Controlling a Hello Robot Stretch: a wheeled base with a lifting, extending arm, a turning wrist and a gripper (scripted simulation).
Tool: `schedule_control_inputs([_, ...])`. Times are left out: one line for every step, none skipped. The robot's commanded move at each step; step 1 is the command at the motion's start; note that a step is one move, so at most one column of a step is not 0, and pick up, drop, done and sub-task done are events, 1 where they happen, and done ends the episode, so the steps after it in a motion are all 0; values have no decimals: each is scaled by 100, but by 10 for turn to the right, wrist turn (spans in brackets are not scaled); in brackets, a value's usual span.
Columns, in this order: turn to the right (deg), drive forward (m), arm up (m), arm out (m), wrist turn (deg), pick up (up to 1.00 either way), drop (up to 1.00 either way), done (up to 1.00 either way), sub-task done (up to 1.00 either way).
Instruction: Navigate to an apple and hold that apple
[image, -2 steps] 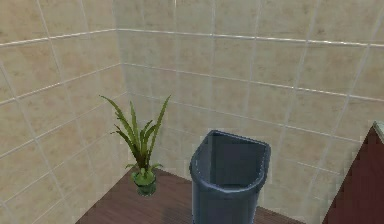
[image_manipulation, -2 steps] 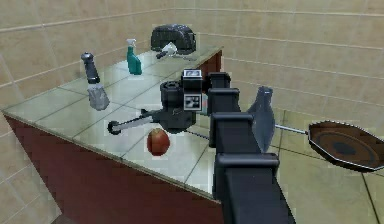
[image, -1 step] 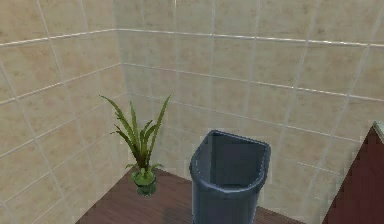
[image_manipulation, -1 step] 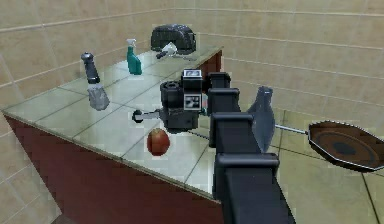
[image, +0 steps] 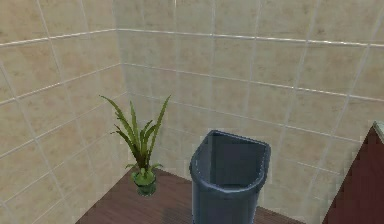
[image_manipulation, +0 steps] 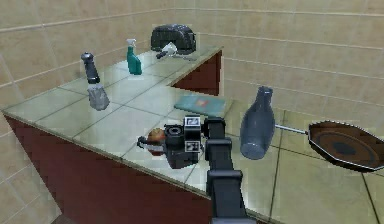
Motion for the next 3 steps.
schedule_control_inputs([0,0,0,0,0,100,0,0,0])
schedule_control_inputs([0,0,10,0,0,0,0,0,0])
schedule_control_inputs([0,0,0,0,0,0,0,100,0])
